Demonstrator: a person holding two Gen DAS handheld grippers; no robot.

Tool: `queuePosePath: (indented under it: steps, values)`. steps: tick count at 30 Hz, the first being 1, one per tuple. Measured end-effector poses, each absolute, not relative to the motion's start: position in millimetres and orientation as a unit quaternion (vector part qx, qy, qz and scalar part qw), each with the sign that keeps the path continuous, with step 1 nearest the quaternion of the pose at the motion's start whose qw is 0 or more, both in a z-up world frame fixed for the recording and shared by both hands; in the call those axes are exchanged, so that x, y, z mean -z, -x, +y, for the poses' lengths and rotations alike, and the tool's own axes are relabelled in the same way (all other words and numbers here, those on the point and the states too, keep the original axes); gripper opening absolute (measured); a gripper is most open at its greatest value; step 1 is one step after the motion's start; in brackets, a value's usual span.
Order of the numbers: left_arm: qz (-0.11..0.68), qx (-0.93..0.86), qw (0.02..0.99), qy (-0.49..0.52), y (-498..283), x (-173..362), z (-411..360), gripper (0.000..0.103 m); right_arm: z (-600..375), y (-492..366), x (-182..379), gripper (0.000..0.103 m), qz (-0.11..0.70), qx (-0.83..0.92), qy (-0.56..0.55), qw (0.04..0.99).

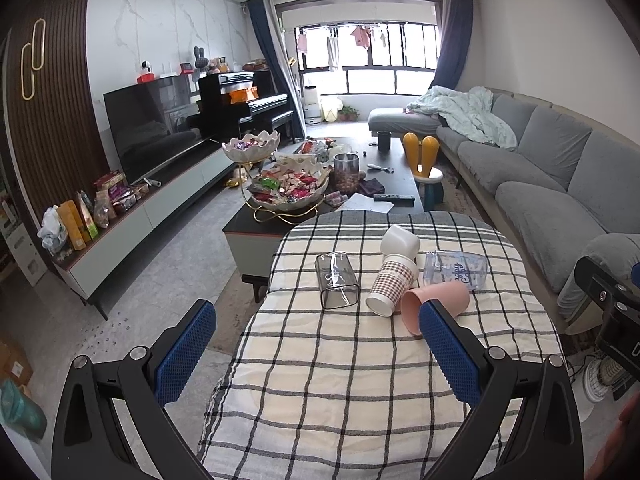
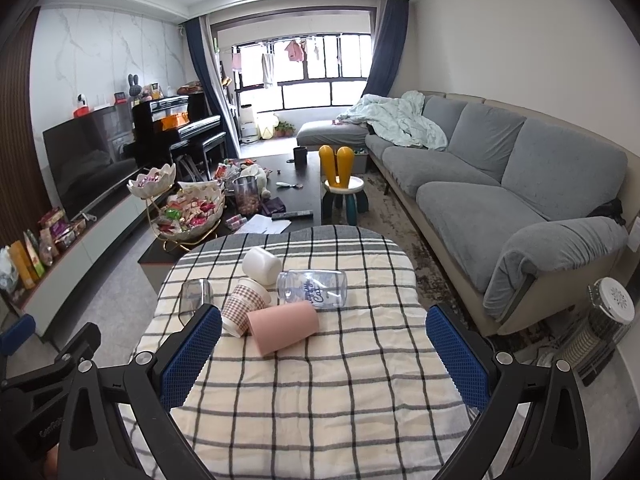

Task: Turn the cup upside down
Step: 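Reach the right gripper to the white cup and grasp it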

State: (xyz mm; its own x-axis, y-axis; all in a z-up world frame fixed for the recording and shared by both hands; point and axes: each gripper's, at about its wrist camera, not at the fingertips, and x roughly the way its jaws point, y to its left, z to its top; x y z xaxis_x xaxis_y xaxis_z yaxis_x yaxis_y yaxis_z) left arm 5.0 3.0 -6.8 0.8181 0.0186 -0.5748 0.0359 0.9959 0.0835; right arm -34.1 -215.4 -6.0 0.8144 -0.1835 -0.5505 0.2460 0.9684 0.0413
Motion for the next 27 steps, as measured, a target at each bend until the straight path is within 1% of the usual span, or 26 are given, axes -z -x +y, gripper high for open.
queuePosePath:
  steps: [7,13,19,27]
  values:
    - [0.312,-0.003,0.949,-0.045,-19.5,11.8,4.9,0.103,-216.1,14.5,9.0,0.103,0.294,0.106,-0.053,0.948]
    - [0.326,-0.026,0.944,-0.041,-43.1,22.0,1.9,0.103,-220.0,-24.3,11.9,0.103,0.316,0.095,-0.048,0.943]
    - [0.335,-0.057,0.940,-0.038,-76.4,29.7,-4.5,0.103,-222.5,-78.7,22.8,0.103,0.348,0.070,-0.029,0.935]
    - [0.359,-0.118,0.925,-0.024,-128.8,51.4,-11.7,0.103,-217.3,-165.9,42.8,0.102,0.393,0.026,0.023,0.919]
